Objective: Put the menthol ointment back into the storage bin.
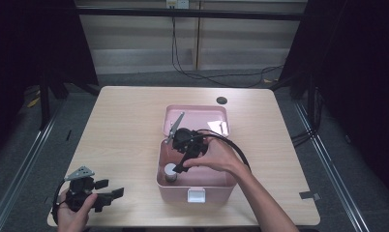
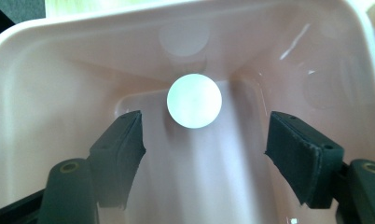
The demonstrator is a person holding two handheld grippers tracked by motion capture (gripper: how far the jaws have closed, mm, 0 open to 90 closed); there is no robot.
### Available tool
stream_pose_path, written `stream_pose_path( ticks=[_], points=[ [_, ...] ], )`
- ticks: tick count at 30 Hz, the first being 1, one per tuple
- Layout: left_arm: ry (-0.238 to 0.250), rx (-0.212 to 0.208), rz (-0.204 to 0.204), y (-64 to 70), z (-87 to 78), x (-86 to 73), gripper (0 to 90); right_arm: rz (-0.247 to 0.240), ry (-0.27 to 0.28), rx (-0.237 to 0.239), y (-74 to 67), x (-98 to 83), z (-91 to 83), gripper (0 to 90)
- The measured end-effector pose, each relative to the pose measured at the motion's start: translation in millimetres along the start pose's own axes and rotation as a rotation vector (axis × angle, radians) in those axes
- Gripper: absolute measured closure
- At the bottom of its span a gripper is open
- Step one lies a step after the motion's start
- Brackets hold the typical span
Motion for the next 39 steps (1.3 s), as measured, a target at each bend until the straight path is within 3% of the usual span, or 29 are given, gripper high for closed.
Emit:
stream_pose_path(
  ticks=[9,16,17,22,23,29,31,35,39],
  points=[
    [0.000,0.001,0.000,-0.2,-0.1,0.1,21.8,0.027,0.035,-0.018,-2.9,-8.6,-13.2,25.9],
    [0.000,0.000,-0.002,-0.2,-0.1,0.2,21.8,0.034,0.106,-0.059,-2.3,-15.3,-29.9,25.8],
    [0.000,0.000,-0.003,-0.2,-0.2,0.3,21.8,0.033,0.147,-0.073,-0.8,-18.9,-34.6,26.2],
    [-0.001,0.001,-0.001,-0.9,0.0,0.0,21.8,0.068,0.209,-0.098,0.5,-27.8,-44.4,26.5],
    [-0.001,0.002,-0.003,-0.5,0.0,0.0,21.8,0.079,0.242,-0.124,1.9,-30.8,-49.8,26.9],
    [-0.002,0.001,-0.001,-1.0,-0.2,-0.1,21.8,0.108,0.328,-0.170,1.8,-40.0,-64.9,28.3],
    [-0.003,0.005,-0.005,-1.5,0.2,-0.3,21.8,0.149,0.408,-0.227,5.4,-49.1,-75.6,30.3],
    [-0.004,0.006,-0.005,-1.6,0.2,-0.3,21.8,0.180,0.451,-0.252,5.2,-59.7,-80.7,30.3],
    [-0.006,0.009,-0.007,-1.8,0.4,-0.7,21.8,0.224,0.528,-0.277,2.3,-76.0,-91.0,29.9]
  ],
)
Point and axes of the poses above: each handheld gripper's, and its own axes: z roughly forward along the jaws, x roughly out of its top, y roughly to its right, the point moved 10 cm from there along z, roughly forward along the jaws, and after that the axes turned 5 degrees about -z, right-handed, at the moved point
